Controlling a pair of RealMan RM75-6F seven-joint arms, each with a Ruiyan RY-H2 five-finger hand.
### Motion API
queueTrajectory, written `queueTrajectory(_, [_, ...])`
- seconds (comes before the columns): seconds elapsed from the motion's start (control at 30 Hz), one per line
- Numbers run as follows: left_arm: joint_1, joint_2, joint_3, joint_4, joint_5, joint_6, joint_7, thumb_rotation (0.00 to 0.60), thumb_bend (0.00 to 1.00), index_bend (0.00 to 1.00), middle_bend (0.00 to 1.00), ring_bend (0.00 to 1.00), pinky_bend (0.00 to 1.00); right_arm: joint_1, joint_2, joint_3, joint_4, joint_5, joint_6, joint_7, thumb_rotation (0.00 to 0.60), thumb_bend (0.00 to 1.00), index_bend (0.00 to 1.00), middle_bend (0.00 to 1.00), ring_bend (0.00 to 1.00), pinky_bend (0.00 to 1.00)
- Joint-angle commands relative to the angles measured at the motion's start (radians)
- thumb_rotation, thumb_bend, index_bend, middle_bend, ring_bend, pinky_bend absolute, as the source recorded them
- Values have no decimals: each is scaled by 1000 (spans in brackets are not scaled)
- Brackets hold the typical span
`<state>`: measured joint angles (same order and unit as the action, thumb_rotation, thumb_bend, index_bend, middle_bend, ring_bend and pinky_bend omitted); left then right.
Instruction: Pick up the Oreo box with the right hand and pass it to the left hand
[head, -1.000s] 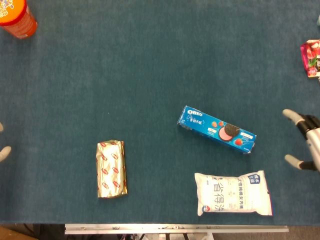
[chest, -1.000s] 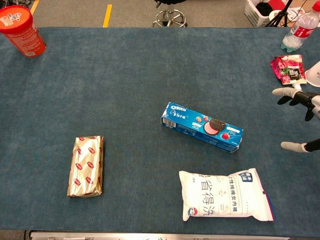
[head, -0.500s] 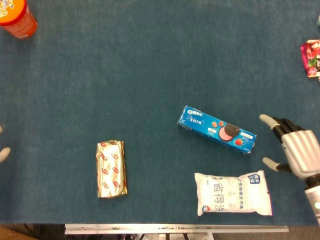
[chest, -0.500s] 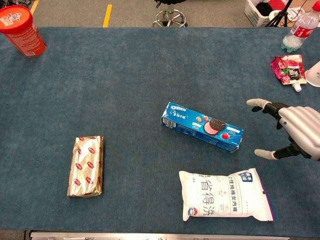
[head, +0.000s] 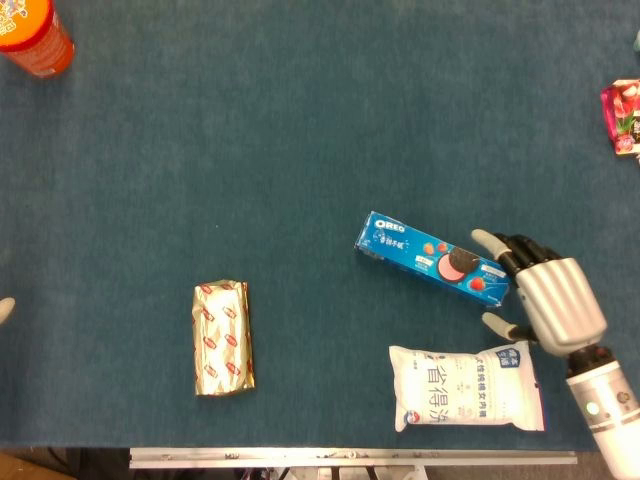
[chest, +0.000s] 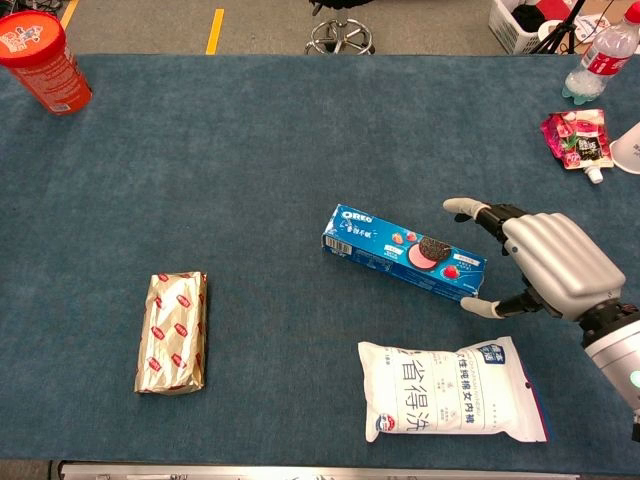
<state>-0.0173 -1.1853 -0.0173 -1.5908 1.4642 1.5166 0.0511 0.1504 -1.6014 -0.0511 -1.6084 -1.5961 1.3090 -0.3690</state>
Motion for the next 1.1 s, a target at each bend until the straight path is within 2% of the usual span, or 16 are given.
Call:
queueTrajectory(0.03, [2,2,0,0,0,2,-4,600,70,501,415,431,627,10,-15,1,14,-9,-7,-5,600,74,167,256,240,452])
queueTrajectory(0.53, [13,4,0,2,1,10,-20,600,71,501,423,439,627,35,-69,5,74,-6,-28,-44,600,74,167,256,240,452])
queueTrajectory(1.1, [17,1,3,-1,3,7,-16,600,70,501,433,459,627,48,-66,30,139,37,-33,-68,600,74,167,256,240,452])
